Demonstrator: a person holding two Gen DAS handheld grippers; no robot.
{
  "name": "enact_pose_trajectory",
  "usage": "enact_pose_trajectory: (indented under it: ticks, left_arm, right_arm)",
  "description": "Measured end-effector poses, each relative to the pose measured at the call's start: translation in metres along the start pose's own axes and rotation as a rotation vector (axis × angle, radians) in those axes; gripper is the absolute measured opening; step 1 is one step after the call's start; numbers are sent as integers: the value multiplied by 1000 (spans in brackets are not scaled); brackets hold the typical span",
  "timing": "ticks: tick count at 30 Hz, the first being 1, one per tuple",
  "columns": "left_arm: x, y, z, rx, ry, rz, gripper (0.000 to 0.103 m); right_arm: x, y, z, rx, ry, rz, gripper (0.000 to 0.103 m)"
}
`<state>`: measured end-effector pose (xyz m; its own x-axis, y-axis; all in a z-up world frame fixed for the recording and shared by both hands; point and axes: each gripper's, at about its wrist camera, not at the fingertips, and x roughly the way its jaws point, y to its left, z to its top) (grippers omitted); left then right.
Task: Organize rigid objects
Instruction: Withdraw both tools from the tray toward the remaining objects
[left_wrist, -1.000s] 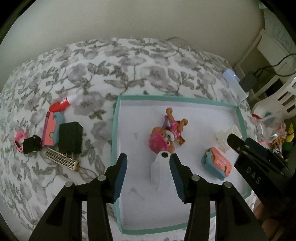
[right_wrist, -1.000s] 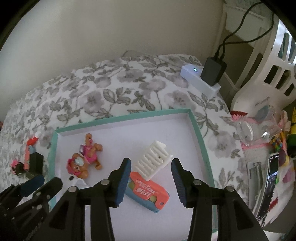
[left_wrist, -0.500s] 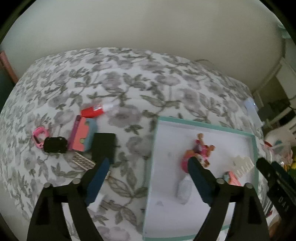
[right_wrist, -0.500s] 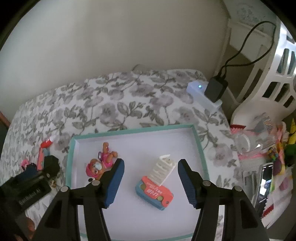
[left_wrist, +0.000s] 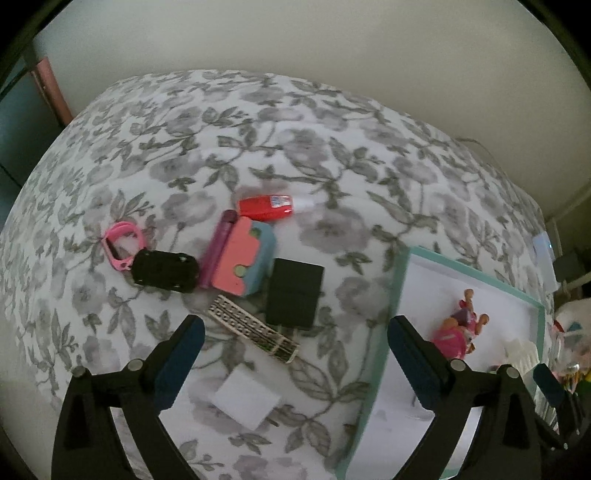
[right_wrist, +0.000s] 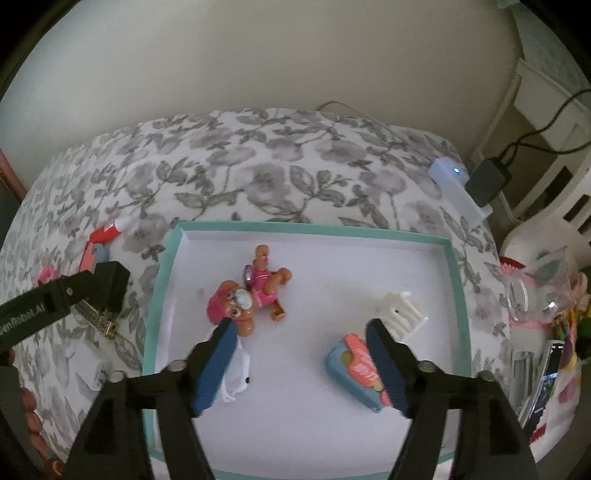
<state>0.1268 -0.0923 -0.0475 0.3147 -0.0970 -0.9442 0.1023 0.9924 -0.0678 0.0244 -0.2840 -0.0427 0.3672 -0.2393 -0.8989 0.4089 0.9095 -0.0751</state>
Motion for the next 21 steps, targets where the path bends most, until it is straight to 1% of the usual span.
enact_pose_trajectory:
  ticks: [4, 6, 7, 8, 10, 13, 16, 18, 21]
  left_arm:
    - [-1, 15, 2, -35, 4, 1, 99]
    - [-3, 23, 3, -46, 1, 14, 99]
    - [-4, 28, 4, -49, -2, 24, 99]
    - [-5, 31, 4, -52, -3, 35, 99]
    - [-5, 39, 4, -46, 3, 63, 99]
    - [-2, 55, 4, -53, 35, 85, 99]
    - [-3, 74, 5, -97, 46, 73, 99]
    - [-8, 86, 6, -116, 29, 78, 99]
    - [-17, 106, 9, -139, -7, 106, 99]
  right_arm:
    - [-1, 13, 1, -21, -3, 6, 84]
    - [-1, 20, 1, -37, -4, 17, 84]
    - [-1, 24, 1, -42, -5, 22, 87]
    - [-2, 28, 1, -49, -6, 31, 95]
    - [-4, 36, 1, -54, -13, 46, 102]
    - [-7, 46, 1, -61, -21, 59, 102]
    - [-10, 57, 2, -70, -31, 82, 102]
    - [-13, 67, 2, -74, -35, 105, 102]
    - [-16, 82, 0, -87, -42, 136, 102]
